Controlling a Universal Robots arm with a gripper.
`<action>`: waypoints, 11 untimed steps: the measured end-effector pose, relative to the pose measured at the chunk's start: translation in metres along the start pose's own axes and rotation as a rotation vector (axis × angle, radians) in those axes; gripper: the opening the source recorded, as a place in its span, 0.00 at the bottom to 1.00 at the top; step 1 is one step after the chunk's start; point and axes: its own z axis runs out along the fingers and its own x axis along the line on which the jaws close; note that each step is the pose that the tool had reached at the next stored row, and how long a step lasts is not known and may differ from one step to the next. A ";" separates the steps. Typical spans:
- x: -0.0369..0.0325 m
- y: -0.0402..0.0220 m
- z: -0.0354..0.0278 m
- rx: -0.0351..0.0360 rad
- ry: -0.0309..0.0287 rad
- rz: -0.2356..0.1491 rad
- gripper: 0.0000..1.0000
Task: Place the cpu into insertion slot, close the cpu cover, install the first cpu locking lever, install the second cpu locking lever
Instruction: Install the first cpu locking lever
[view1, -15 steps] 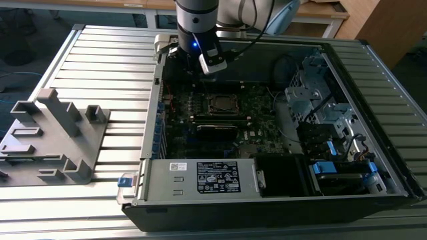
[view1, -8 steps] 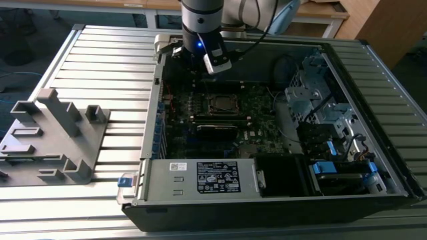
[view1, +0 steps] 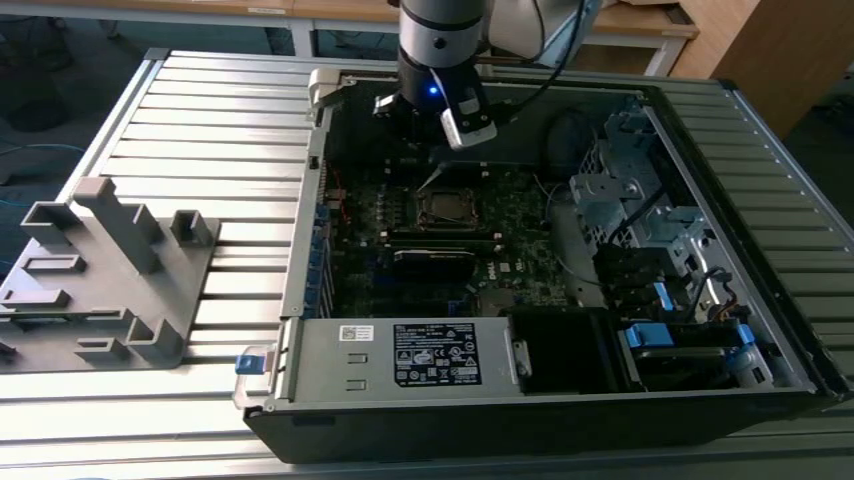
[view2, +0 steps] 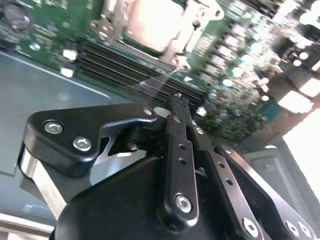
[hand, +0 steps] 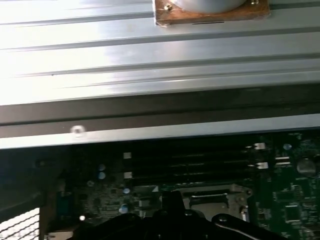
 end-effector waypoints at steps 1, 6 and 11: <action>-0.0036 0.0003 0.0001 0.0002 -0.0001 0.000 0.10; -0.0125 0.0011 0.0000 0.0011 -0.0001 0.000 0.10; -0.0147 0.0012 0.0008 0.0019 -0.0002 0.000 0.10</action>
